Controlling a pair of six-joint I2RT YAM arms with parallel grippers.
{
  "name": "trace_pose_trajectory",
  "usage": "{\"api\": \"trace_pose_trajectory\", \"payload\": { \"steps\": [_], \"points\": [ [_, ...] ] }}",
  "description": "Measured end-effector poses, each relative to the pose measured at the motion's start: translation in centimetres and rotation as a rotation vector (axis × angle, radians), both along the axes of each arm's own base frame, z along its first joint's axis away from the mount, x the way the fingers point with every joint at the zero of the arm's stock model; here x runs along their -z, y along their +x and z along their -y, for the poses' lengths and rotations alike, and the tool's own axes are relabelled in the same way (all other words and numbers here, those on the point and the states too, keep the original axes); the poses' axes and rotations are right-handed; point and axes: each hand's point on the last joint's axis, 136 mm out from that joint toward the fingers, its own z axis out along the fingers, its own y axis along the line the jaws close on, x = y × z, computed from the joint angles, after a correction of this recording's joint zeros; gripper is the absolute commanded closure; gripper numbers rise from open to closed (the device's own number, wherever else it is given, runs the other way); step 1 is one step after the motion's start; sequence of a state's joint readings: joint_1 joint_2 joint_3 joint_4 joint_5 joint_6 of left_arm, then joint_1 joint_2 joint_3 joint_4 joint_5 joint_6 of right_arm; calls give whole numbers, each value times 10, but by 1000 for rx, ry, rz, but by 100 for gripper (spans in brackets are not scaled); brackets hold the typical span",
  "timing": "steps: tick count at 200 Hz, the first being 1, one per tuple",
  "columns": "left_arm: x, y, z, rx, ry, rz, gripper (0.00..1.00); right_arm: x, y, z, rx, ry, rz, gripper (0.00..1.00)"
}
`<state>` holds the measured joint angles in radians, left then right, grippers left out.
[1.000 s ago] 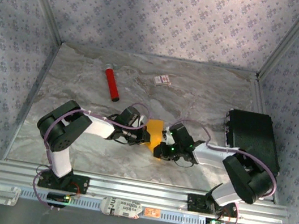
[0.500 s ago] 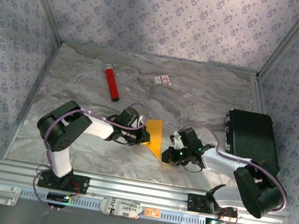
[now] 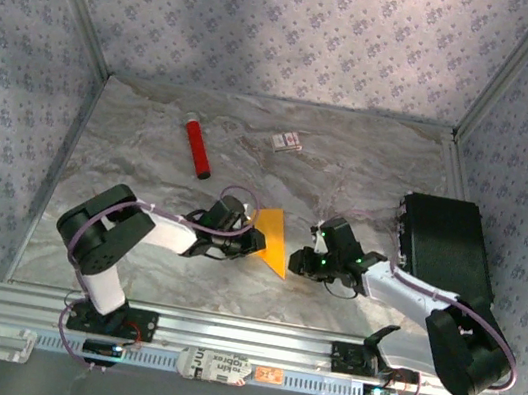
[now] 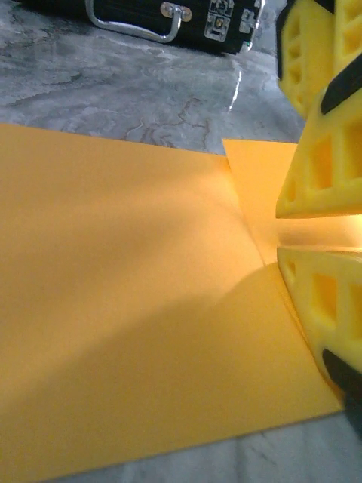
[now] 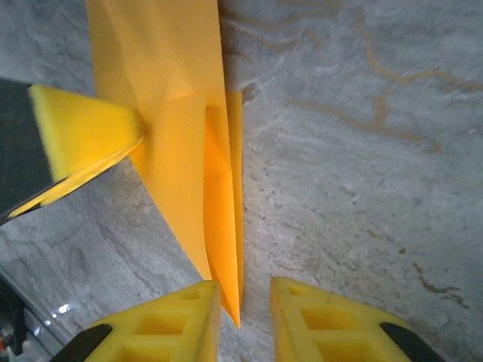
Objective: Fold a paper plane with a square sheet of paper (pick it up from the middle)
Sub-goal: Third fold the triangle at the center of the table, then fourth fold the wing at the center of the table.
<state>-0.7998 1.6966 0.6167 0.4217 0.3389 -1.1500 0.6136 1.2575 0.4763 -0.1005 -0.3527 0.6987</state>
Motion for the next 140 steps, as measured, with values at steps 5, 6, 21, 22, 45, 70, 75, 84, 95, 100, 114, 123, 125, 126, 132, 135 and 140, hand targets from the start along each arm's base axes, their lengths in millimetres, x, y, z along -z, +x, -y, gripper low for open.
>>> {"api": "trace_pose_trajectory", "payload": {
  "steps": [5, 6, 21, 22, 45, 70, 75, 84, 95, 100, 114, 123, 125, 126, 132, 135, 140],
  "points": [
    [-1, 0, -2, 2, 10, 8, 75, -1, 2, 1, 10, -4, 3, 68],
    [-2, 0, -3, 0, 12, 6, 74, -1, 2, 1, 10, -5, 4, 68],
    [-6, -1, -8, 8, 35, 23, 69, -3, 6, 4, 38, -18, 15, 64],
    [-7, -1, -8, 10, 36, 25, 69, -3, 6, 4, 42, -19, 16, 63],
    [-18, 4, -18, 15, 46, 58, 65, -9, 11, 9, 80, -31, 31, 57],
    [-33, 21, -40, -23, 27, 79, 62, -16, 16, 8, 99, -41, 41, 55],
    [-34, 24, -45, -33, 23, 78, 61, -18, 18, 8, 101, -43, 46, 54],
    [-37, 27, -56, -48, 21, 73, 61, -22, 20, 5, 101, -42, 56, 53],
    [-39, 30, -69, -67, 20, 56, 58, -29, 23, 0, 98, -35, 72, 50],
    [-39, 30, -74, -72, 21, 50, 57, -31, 23, -2, 94, -31, 78, 49],
    [-43, 28, -84, -78, 21, 41, 55, -37, 23, -10, 76, -21, 94, 48],
    [-45, 26, -87, -76, 17, 42, 54, -39, 22, -15, 61, -18, 101, 46],
    [-46, 26, -88, -76, 17, 45, 54, -39, 22, -17, 55, -19, 103, 46],
    [-46, 25, -88, -75, 16, 44, 54, -39, 21, -17, 53, -19, 103, 46],
    [-46, 24, -90, -74, 13, 45, 54, -39, 21, -20, 40, -24, 111, 46],
    [-46, 24, -91, -72, 12, 45, 54, -39, 21, -22, 31, -27, 114, 46],
    [-46, 23, -91, -69, 9, 43, 54, -39, 21, -24, 19, -32, 117, 47]
  ]
}}
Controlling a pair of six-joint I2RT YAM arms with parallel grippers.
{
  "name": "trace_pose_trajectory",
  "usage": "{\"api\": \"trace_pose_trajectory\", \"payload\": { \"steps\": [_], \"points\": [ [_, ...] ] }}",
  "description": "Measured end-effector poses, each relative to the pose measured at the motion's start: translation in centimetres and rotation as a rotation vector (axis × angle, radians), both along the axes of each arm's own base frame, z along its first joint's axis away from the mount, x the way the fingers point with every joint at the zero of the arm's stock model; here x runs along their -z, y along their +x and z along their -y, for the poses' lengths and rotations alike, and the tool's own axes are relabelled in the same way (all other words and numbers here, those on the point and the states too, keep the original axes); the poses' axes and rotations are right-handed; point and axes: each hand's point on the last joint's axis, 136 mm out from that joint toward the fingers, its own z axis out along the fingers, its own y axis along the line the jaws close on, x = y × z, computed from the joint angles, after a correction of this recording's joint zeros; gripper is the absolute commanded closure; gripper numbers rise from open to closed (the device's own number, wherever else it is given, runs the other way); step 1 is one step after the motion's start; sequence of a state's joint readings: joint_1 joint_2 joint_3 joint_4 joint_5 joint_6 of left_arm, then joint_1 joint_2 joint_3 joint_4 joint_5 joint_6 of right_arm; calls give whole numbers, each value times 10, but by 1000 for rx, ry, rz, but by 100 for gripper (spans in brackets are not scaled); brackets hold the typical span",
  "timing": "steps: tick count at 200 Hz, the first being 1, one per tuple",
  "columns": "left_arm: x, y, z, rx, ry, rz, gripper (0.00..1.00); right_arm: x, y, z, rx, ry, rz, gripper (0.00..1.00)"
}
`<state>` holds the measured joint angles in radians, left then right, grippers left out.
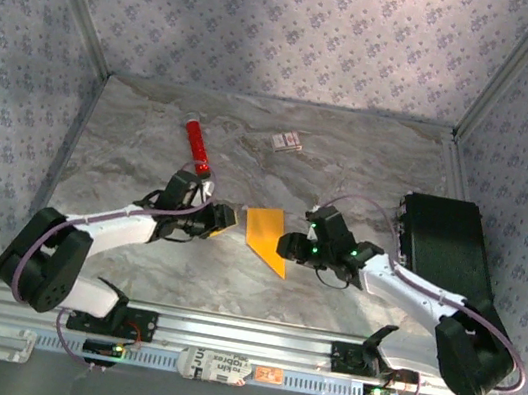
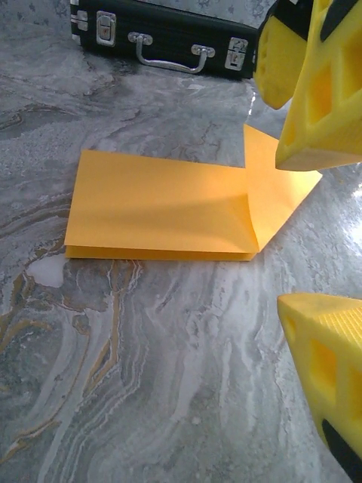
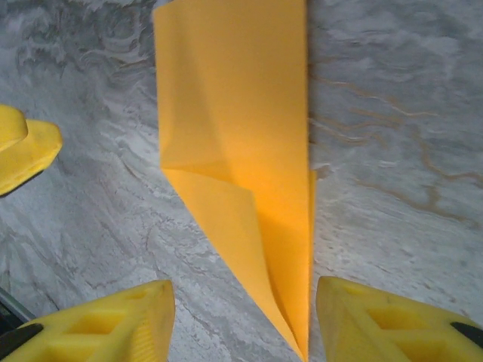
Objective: Fold a paper plane with a square sheet of paper (pick it up from the middle)
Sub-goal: Fourth fold the wing at the center of the table.
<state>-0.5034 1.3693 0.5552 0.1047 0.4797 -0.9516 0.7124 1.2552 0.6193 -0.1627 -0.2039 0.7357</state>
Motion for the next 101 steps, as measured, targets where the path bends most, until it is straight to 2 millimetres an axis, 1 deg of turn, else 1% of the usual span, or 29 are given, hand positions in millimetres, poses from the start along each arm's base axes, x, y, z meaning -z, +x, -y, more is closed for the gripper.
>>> {"api": "trace_pose_trajectory", "payload": {
  "steps": [13, 52, 73, 101],
  "points": [
    [3, -2, 0, 11, -3, -14, 53, 4, 2, -5, -23, -19, -1, 50],
    [21, -10, 10, 60, -34, -91, 53, 20, 13, -6, -55, -79, -23, 57],
    [22, -8, 14, 59, -62, -104, 52, 21, 18, -8, -72, -85, -25, 60],
    [24, -5, 23, 76, -100, -123, 53, 21, 18, -8, -77, -85, -21, 64]
  ]
}}
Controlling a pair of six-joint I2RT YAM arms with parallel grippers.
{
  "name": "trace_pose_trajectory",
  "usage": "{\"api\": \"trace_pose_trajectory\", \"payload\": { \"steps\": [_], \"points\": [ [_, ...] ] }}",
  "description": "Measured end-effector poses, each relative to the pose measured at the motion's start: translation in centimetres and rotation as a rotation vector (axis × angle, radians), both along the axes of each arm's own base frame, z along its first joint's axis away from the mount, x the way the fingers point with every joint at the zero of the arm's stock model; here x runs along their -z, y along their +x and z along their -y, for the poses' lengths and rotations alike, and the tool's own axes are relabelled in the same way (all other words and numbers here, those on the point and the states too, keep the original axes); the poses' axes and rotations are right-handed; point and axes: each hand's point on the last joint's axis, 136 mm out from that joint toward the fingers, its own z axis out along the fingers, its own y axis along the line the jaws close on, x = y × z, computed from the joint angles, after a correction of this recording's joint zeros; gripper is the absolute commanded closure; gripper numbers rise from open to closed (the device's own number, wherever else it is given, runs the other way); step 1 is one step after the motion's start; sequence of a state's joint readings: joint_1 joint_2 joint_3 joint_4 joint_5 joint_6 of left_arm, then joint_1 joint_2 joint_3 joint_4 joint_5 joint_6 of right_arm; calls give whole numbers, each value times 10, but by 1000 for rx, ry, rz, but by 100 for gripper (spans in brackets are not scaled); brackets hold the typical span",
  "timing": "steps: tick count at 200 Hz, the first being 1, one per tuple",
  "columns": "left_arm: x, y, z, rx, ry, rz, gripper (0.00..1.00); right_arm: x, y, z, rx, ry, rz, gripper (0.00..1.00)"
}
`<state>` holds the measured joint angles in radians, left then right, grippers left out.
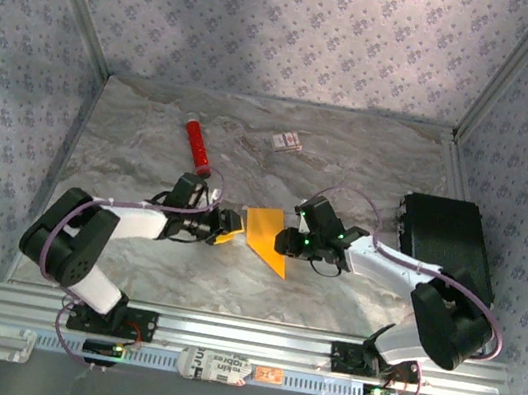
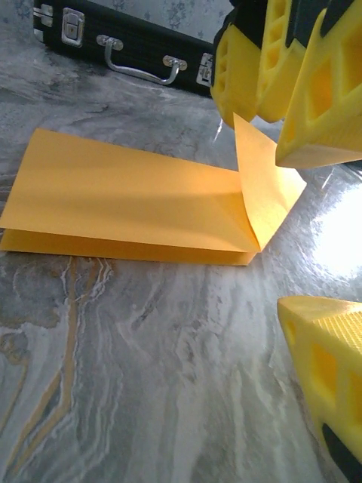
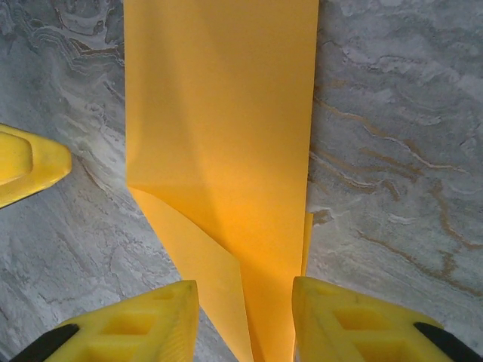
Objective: Fold a paper plane with a square sheet of paper (pick it up from the middle)
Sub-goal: Fourth fold the wing at the center of the table.
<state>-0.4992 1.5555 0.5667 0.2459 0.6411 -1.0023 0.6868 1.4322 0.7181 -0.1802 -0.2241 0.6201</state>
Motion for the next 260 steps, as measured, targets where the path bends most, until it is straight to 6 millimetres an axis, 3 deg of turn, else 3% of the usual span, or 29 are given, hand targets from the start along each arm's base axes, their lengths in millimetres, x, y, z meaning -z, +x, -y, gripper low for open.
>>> {"api": "trace_pose_trajectory", "payload": {
  "steps": [119, 260],
  "points": [
    [9, -1, 15, 56, -43, -74, 56, 8, 3, 2, 26, 38, 0, 84],
    [9, 8, 35, 95, -54, -80, 57, 13, 5, 8, 40, 71, -10, 85]
  ]
}}
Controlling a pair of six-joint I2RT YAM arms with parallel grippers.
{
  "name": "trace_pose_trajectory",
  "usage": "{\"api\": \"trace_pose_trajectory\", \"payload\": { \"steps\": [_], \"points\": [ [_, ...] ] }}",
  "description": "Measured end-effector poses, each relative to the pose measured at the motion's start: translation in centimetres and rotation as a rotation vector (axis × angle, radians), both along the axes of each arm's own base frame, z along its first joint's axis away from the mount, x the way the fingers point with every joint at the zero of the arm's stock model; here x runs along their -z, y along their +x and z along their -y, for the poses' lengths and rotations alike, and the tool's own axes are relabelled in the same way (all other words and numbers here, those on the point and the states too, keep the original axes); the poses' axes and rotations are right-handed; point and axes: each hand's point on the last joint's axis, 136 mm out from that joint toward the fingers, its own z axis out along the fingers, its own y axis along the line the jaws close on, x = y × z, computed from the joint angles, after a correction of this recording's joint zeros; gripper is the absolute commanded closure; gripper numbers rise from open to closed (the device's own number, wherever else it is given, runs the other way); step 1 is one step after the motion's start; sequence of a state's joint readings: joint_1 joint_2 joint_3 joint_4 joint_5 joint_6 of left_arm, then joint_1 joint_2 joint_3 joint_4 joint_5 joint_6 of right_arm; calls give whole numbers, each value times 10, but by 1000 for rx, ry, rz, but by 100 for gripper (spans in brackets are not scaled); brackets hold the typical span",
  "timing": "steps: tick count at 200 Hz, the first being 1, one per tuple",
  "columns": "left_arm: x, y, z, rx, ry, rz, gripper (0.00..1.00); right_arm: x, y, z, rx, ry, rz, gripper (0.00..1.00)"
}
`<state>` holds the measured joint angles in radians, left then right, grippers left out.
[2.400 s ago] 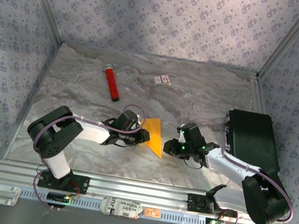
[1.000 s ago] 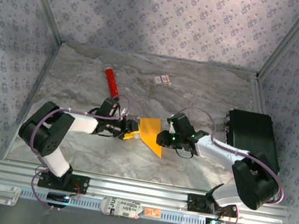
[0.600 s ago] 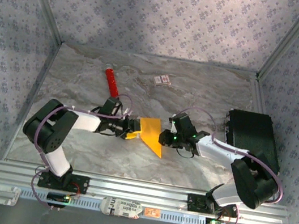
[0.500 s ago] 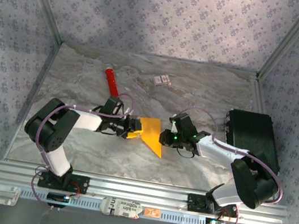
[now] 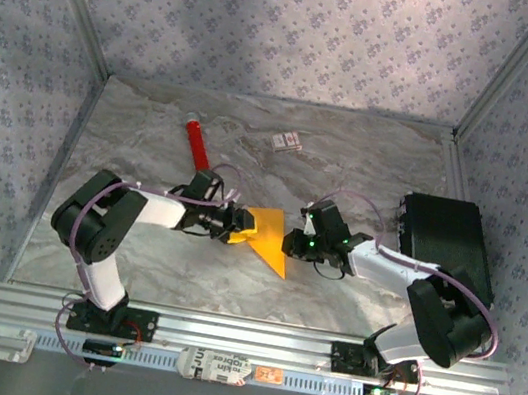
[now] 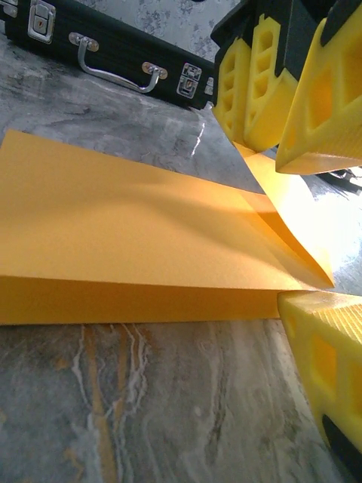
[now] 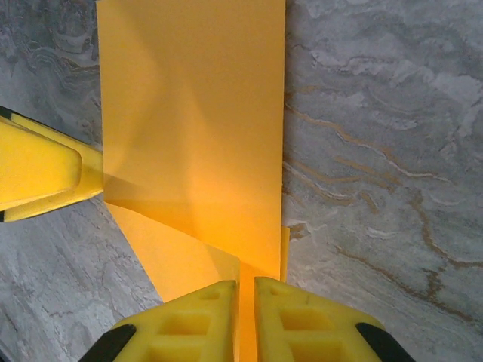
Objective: Fold a paper plane with a square sheet of paper (pick it up from the middle)
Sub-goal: Fourth fold the wing at the center of the table.
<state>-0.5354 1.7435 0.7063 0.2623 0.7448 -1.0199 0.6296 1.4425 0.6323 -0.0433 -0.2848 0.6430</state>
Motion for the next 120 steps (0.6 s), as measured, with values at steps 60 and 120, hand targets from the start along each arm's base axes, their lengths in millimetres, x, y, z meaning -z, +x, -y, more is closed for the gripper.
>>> {"api": "trace_pose_trajectory", "payload": {
  "steps": [60, 120],
  "points": [
    [-2, 5, 9, 4, -18, -3, 60, 6, -5, 8, 20, -11, -9, 77],
    [-11, 14, 18, 11, -56, 6, 63, -25, -1, 25, 82, -27, 102, 54]
  ]
}}
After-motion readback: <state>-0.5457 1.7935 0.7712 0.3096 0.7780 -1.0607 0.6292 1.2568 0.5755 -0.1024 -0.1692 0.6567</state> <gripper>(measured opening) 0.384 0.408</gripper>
